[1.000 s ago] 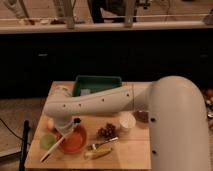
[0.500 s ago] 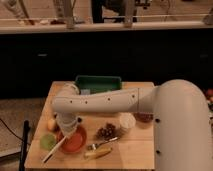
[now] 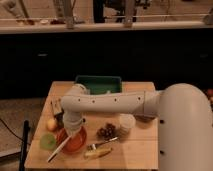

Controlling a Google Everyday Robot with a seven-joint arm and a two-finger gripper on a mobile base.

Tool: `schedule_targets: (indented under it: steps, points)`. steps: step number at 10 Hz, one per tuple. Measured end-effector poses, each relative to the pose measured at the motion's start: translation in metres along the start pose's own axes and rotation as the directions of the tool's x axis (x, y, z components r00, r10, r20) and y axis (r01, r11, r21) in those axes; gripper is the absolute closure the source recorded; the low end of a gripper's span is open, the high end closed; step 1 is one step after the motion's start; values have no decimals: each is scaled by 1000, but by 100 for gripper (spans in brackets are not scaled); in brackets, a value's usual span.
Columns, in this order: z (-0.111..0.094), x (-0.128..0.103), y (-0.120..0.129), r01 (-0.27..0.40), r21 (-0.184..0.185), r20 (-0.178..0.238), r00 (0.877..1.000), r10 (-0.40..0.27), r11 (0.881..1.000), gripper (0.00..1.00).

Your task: Place brush in red bowl

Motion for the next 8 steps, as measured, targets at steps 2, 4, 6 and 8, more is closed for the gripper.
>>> schedule_targets:
  steps: [2, 4, 6, 8]
  points:
    - [1, 6, -2, -4, -3, 11, 1000, 4, 1000, 84]
    - [3, 8, -6, -2, -7, 15, 1000, 2, 1000, 63]
    - [3, 9, -9, -2, -5, 17, 1000, 2, 1000, 44]
    - [3, 9, -10, -3, -5, 18, 1000, 3, 1000, 24]
